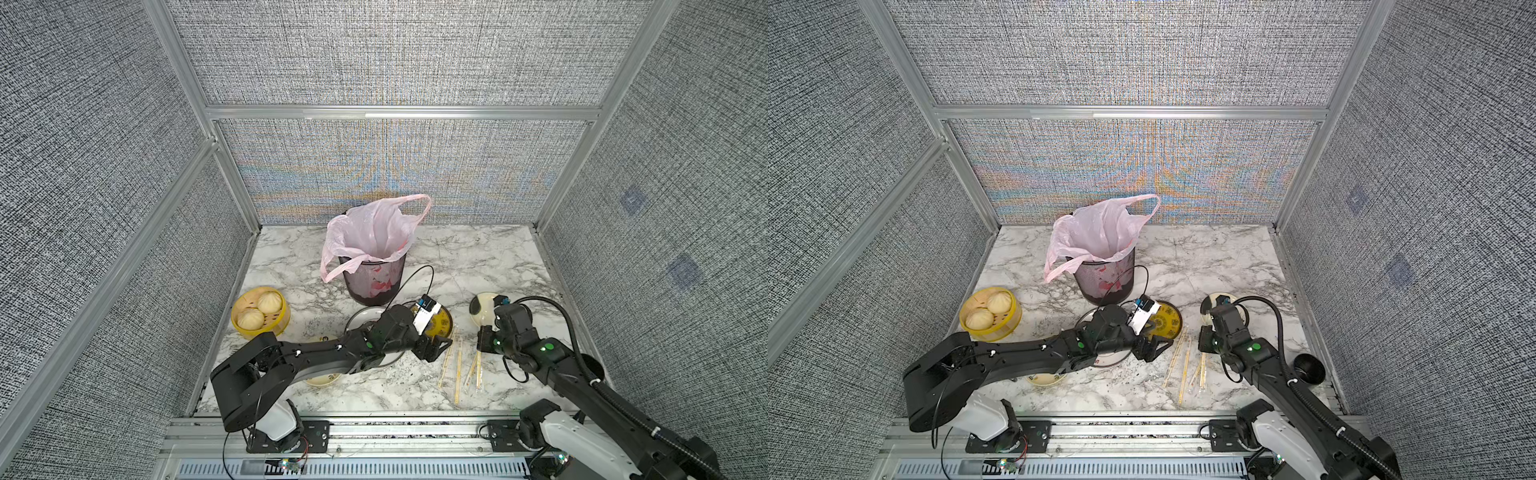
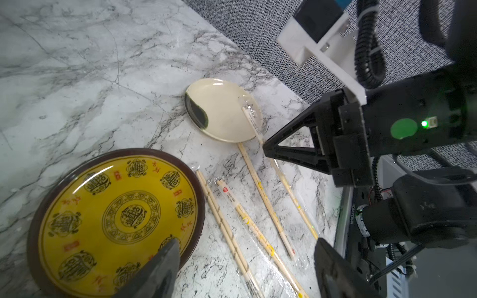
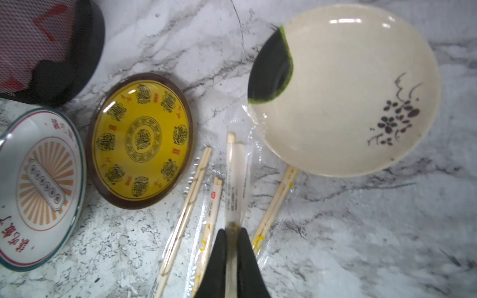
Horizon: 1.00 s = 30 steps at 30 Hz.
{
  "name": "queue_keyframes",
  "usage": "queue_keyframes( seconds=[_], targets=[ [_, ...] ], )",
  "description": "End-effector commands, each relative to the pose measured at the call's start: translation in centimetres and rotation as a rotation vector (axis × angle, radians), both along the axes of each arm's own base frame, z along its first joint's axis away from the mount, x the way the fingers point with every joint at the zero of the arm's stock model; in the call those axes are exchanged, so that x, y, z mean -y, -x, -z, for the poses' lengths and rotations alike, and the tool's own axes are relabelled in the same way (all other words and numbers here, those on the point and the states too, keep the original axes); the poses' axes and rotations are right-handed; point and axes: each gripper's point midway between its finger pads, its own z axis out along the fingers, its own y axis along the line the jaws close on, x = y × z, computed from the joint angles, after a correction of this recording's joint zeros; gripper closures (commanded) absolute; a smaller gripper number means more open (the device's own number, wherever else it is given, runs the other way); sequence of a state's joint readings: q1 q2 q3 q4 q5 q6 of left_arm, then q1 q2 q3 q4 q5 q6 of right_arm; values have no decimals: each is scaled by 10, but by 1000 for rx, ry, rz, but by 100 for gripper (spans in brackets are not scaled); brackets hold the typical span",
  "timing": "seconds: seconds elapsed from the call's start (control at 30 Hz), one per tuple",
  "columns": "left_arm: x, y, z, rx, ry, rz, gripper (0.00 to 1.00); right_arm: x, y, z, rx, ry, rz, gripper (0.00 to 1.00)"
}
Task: Remove the packaging of disposable chopsticks
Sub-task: Pick up the disposable chopsticks from the center of the board.
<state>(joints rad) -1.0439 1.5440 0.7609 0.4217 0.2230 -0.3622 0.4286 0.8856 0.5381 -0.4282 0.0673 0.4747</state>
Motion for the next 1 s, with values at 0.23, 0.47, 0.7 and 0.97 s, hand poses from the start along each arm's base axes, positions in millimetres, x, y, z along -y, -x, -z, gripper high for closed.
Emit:
queue_keyframes(
  seconds=[0.23, 0.47, 0.7, 0.97],
  targets=[
    [16, -35, -12, 33, 10, -123, 18, -59, -18, -67, 349, -21, -289, 100],
    [13, -64, -27, 35, 22, -290, 21, -77, -10, -74, 442, -11, -385, 100],
    [25, -64, -27, 12, 104, -270, 33, -87, -3, -76, 478, -20, -441, 100],
    [24, -58, -45, 27, 192, -249, 51, -96, 3, -78, 505, -10, -480, 100]
  ],
)
